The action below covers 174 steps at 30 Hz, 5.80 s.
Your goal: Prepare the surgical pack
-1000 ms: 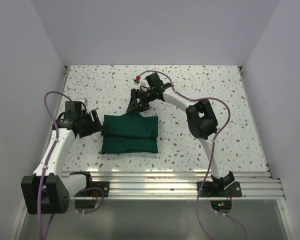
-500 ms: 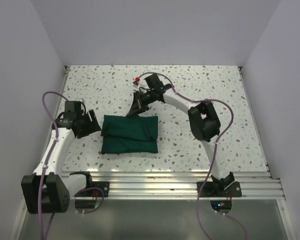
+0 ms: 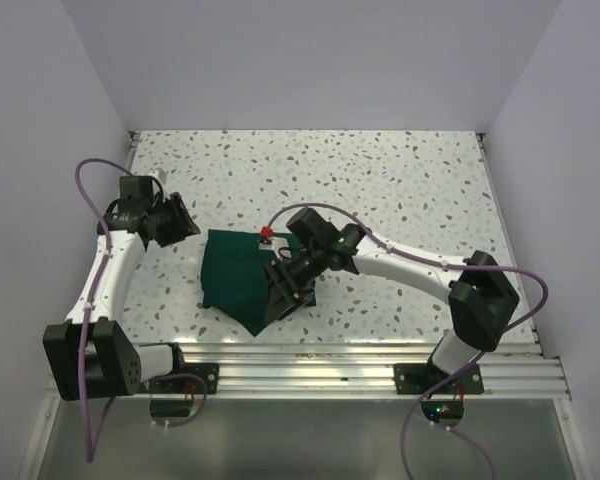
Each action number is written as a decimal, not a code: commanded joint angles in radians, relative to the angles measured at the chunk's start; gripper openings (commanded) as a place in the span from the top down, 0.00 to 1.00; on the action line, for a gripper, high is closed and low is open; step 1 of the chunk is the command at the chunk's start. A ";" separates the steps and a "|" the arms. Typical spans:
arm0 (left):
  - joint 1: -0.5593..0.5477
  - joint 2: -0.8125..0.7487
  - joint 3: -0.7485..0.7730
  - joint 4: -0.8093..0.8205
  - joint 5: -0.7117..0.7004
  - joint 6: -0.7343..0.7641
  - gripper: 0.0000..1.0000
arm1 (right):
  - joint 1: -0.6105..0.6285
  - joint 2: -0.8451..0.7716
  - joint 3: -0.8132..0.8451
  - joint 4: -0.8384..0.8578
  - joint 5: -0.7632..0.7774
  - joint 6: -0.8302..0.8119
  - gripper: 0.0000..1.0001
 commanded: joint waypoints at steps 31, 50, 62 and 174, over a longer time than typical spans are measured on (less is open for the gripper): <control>-0.003 0.168 -0.242 0.021 0.046 -0.267 0.81 | -0.429 0.019 -0.157 -0.169 0.452 -0.013 0.74; -0.408 0.283 -0.241 0.141 0.220 -0.486 0.88 | -0.481 0.606 0.629 -0.290 0.311 0.013 0.70; -0.410 -0.230 -0.335 -0.126 0.203 -0.415 0.44 | -0.711 0.496 0.633 -0.458 0.498 -0.176 0.26; -0.972 0.432 0.274 -0.045 -0.340 0.156 1.00 | -0.441 0.386 -0.237 1.088 0.356 0.736 1.00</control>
